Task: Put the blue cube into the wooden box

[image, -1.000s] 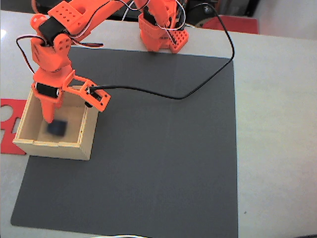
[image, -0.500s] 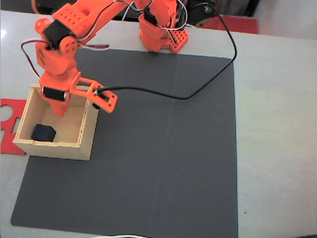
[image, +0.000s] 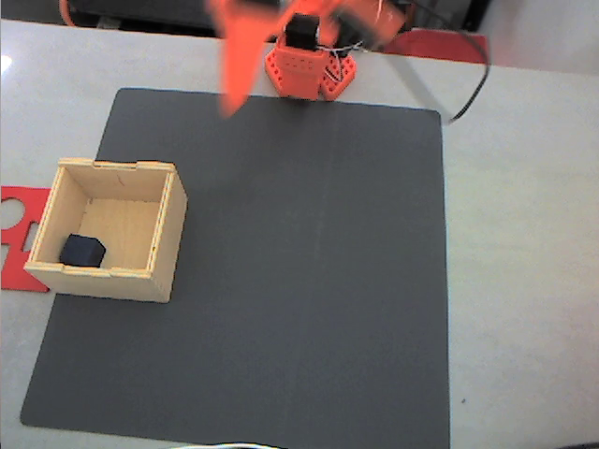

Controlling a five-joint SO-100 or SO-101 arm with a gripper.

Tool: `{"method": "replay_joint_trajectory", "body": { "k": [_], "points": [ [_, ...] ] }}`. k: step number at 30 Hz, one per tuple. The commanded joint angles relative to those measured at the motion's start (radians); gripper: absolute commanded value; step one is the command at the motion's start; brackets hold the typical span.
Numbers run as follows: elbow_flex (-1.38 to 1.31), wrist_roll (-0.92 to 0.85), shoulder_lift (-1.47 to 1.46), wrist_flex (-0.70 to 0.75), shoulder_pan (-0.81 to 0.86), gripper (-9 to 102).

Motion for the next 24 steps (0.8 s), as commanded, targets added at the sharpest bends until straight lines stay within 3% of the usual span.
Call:
{"method": "replay_joint_trajectory", "body": {
  "k": [1,6,15,19,24],
  "points": [
    [-0.028,0.008,0.198,0.067,-0.075,0],
    [0.255,-0.018,0.535,-0.012,-0.048,0],
    [0.735,-0.043,1.086,-0.009,0.123,0],
    [0.896,0.017,1.114,-0.046,0.143,0],
    [1.221,0.086,1.114,-0.233,0.077,0]
  ]
}}
